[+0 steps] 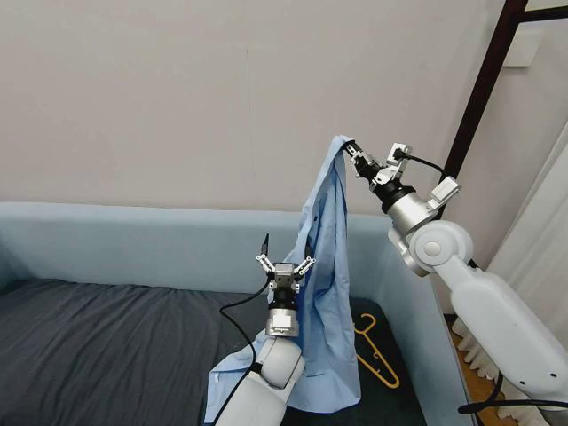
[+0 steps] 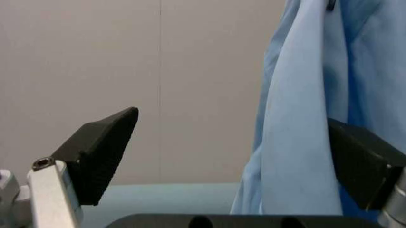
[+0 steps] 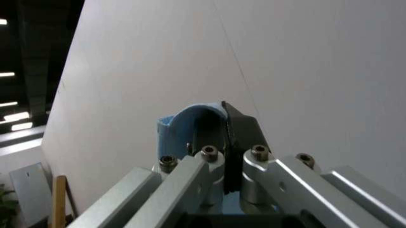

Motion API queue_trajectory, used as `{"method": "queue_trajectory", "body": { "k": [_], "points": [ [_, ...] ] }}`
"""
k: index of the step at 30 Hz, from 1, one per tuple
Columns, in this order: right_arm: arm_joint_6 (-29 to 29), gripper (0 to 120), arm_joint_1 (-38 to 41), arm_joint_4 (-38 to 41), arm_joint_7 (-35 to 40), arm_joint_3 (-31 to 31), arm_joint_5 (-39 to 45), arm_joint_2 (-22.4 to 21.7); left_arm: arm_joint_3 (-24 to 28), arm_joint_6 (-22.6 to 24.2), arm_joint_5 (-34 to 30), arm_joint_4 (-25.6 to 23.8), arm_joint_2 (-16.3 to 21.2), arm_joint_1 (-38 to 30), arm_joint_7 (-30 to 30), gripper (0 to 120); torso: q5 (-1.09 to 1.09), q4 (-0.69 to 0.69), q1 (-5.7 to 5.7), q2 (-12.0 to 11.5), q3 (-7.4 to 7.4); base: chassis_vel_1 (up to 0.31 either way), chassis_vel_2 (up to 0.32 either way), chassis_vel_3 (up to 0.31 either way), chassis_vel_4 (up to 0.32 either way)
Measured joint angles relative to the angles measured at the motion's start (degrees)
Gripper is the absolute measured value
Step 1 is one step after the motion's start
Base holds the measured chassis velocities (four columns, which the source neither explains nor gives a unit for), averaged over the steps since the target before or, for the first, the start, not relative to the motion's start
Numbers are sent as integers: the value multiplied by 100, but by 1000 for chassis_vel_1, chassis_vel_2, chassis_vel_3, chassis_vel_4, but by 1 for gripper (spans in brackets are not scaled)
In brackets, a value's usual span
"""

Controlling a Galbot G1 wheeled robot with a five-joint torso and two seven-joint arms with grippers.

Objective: Pick up the clothes from the sofa and hang them on the clothes hanger.

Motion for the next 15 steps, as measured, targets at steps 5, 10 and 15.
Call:
{"method": "queue_trajectory", "body": {
  "k": [5,10,15],
  "points": [
    [-7,0,-27,13,-3,-20,-5,43,-233,-211,231,130,211,205,1,100,0,3,0,0,0,0,0,0,0],
    [-18,0,-41,36,-3,-55,-23,68,-410,-351,376,144,371,326,21,98,0,3,0,0,0,0,0,0,0],
    [-25,0,-41,61,-1,-72,-24,62,-488,-391,391,136,393,371,47,94,0,2,0,0,0,0,0,0,0]
  ]
}}
